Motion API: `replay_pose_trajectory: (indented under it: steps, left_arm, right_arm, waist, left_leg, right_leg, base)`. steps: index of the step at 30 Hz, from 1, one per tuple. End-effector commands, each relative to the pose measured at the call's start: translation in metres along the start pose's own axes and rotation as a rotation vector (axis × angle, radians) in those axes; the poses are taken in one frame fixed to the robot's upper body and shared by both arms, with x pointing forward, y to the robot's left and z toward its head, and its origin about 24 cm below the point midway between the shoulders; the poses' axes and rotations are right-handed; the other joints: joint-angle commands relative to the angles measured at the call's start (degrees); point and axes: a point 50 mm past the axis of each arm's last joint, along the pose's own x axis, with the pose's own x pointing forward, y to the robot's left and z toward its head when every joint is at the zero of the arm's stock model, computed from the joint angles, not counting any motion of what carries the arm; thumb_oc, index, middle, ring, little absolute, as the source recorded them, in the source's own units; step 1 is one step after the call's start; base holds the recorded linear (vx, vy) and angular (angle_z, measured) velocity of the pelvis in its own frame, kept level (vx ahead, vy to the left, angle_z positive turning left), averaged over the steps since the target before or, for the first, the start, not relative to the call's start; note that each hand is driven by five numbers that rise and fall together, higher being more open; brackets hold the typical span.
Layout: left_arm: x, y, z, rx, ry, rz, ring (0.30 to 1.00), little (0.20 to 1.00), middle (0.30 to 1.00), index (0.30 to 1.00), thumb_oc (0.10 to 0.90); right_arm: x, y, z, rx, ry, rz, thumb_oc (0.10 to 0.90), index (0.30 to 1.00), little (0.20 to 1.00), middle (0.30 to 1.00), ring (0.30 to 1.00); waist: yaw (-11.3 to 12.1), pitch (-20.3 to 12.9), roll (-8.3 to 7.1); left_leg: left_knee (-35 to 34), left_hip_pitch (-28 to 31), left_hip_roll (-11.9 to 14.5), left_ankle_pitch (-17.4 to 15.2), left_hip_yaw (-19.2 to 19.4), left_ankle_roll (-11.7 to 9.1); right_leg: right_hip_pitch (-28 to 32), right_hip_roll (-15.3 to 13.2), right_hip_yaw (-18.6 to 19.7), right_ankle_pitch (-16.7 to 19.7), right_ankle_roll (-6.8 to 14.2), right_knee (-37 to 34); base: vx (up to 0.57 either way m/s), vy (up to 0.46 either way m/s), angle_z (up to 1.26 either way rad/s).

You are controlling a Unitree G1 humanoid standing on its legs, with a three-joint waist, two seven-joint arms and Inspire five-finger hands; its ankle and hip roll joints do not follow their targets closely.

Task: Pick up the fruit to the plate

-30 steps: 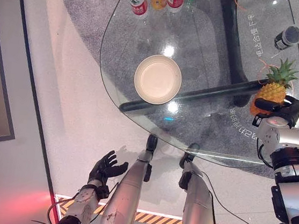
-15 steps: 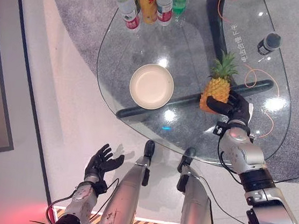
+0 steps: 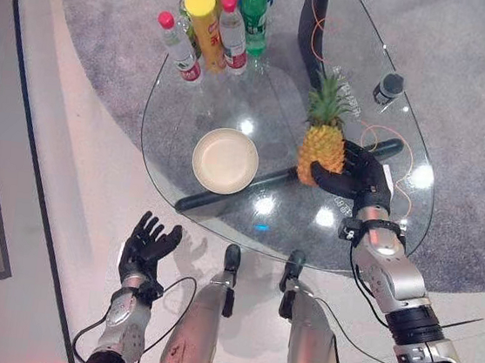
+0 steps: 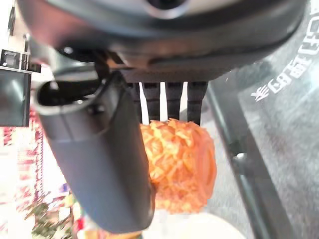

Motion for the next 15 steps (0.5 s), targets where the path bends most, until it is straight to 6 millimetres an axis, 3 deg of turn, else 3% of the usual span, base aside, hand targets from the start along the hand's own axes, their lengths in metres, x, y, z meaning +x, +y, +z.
replay_pose_trajectory:
  steps: [1, 10, 15]
  left_arm:
    - [-0.002, 0.004, 0.041, -0.036, -0.202, -0.025, 0.900, 0.900, 0.900, 0.900, 0.800]
    - [-0.005, -0.027, 0.072, -0.114, -0.301, -0.260, 0.900, 0.900, 0.900, 0.900, 0.800]
    - [-0.012, -0.060, 0.088, -0.150, -0.303, -0.485, 0.900, 0.900, 0.900, 0.900, 0.800]
  right_arm:
    - [-0.015, 0.010, 0.089, 0.102, -0.464, 0.123, 0.100, 0.300, 0.200, 0.300, 0.300]
    - [-0.033, 0.034, 0.106, 0.104, -0.576, 0.446, 0.100, 0.300, 0.200, 0.300, 0.300]
    - [-0.040, 0.041, 0.101, 0.023, -0.563, 0.568, 0.100, 0.300, 0.200, 0.300, 0.300]
  waist:
    - [0.27, -1.53, 1.08]
    - [1.24, -1.62, 1.10]
    - [1.99, -1.70, 0.85]
  left_leg:
    - [3.71, 2.49, -1.79, -6.02, 1.48, 0.06]
    - [4.37, 4.03, -2.09, -6.50, 0.92, 0.23]
    - [5.49, 3.54, -2.38, -6.83, 0.45, 0.57]
  right_leg:
    - [4.59, 1.61, -5.74, -4.60, 0.32, 4.34]
    - [7.28, 1.30, -7.05, -5.01, -0.01, 4.02]
    - [7.45, 1.03, -7.92, -5.01, -0.11, 4.62]
  base:
    - [-0.01, -0.036, 0.01]
    - [-0.01, -0.028, 0.02]
    - [-0.01, -0.032, 0.11]
